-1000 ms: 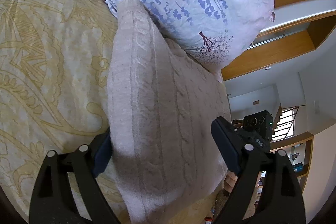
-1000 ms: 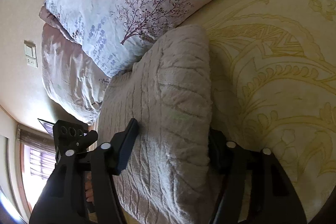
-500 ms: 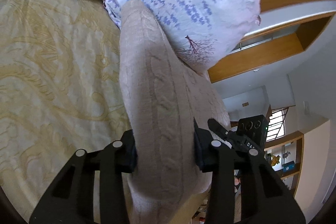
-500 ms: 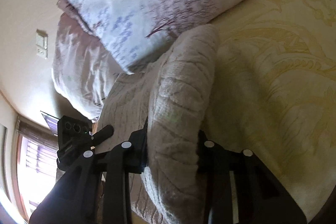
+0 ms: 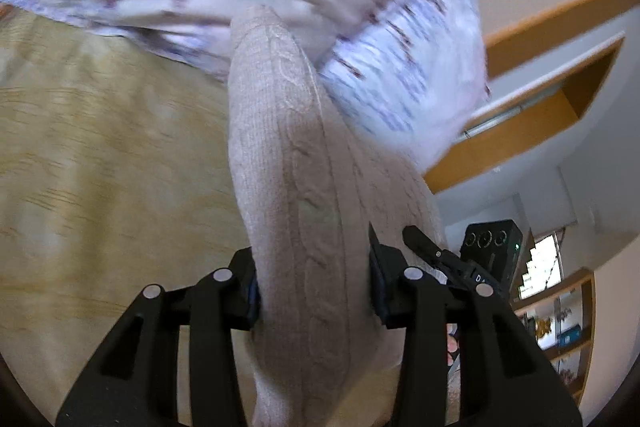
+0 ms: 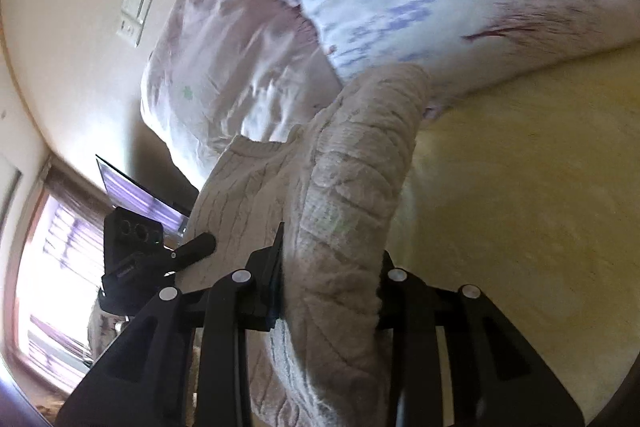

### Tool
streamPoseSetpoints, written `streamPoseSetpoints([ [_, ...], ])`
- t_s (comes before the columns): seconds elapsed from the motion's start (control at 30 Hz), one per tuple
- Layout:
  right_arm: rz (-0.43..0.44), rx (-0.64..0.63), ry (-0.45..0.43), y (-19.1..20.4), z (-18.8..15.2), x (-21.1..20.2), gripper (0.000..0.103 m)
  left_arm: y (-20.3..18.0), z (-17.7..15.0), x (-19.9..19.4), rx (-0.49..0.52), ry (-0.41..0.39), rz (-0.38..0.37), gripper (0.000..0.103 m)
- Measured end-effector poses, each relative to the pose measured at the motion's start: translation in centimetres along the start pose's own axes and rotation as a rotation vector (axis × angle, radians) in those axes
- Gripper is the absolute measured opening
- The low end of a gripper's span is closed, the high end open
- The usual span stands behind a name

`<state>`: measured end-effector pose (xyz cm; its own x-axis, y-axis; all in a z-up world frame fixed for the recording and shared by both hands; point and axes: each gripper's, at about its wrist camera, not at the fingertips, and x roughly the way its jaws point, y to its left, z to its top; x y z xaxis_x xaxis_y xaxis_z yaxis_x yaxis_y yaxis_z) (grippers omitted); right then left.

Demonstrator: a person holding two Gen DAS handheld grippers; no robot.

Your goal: Fold small clothes

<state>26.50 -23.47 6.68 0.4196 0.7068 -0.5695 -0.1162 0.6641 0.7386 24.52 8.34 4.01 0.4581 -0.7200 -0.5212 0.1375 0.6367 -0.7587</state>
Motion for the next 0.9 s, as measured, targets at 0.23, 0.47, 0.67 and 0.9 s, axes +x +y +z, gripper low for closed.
streamPoseSetpoints([
  [0.23, -0.054, 0.150, 0.068, -3.3, -0.9, 3.8, 0.040, 6.3, 0.0, 0.9, -0.156, 0.011, 0.044, 0.048],
  [0.47, -0.072, 0.154, -0.027, -3.7, -0.5, -0.4, 0.042, 5.6, -0.5, -0.4, -0.088, -0.016, 0.093, 0.064],
  [0.67, -0.104, 0.069, -0.063, -2.4, -0.1, 0.0, 0.017, 4.7, -0.4, 0.5, -0.062, 0.000, 0.120, 0.068],
  [0.9, -0.318, -0.045, -0.106, -1.5, 1.0, 0.6, 0.010, 4.1, -0.4, 1.0, -0.034, 0.000, 0.152, 0.071],
])
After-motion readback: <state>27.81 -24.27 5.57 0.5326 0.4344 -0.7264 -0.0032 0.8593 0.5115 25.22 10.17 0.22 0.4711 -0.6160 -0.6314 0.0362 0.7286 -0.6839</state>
